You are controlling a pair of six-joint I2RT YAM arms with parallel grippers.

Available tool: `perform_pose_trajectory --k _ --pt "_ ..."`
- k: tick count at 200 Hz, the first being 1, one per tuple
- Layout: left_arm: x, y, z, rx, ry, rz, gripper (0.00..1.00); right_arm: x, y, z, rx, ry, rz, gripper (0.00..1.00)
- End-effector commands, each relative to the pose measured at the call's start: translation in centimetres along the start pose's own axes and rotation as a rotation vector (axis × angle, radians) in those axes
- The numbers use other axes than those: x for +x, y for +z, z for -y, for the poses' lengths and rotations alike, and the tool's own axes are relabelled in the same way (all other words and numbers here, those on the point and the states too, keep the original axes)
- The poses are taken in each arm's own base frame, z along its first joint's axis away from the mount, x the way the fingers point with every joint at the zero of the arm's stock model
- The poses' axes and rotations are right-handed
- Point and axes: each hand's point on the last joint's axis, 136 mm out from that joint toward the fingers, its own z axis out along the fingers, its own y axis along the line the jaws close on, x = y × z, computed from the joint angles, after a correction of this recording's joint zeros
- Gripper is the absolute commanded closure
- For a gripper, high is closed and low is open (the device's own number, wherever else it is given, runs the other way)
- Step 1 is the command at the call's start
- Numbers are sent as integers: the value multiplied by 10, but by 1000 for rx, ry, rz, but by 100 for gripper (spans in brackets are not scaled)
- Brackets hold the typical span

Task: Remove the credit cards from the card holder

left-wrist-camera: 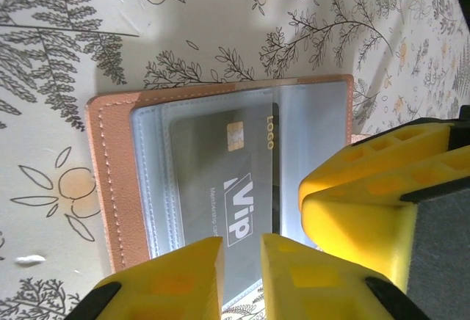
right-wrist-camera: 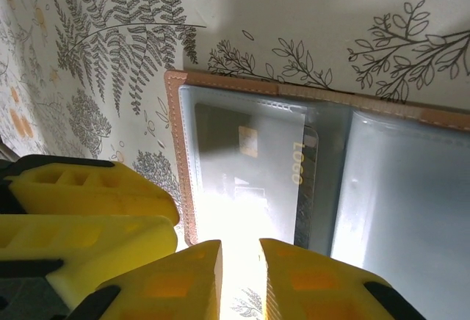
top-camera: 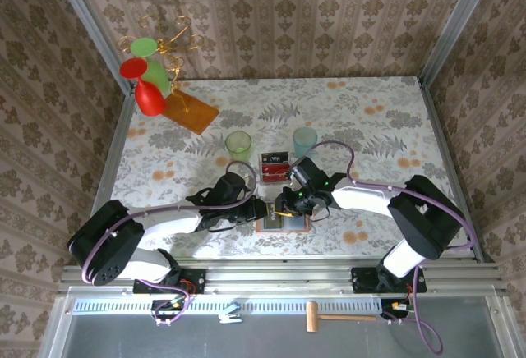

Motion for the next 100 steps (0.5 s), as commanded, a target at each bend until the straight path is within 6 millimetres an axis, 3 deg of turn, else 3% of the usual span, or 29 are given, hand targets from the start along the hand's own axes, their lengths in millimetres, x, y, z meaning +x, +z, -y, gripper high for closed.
perform_pose_trajectory --k 1,100 --pt "-7 3 7 32 9 9 80 -2 5 0 22 -10 -7 80" --pt "-1 8 -9 21 -34 -11 80 1 13 16 69 6 -26 74"
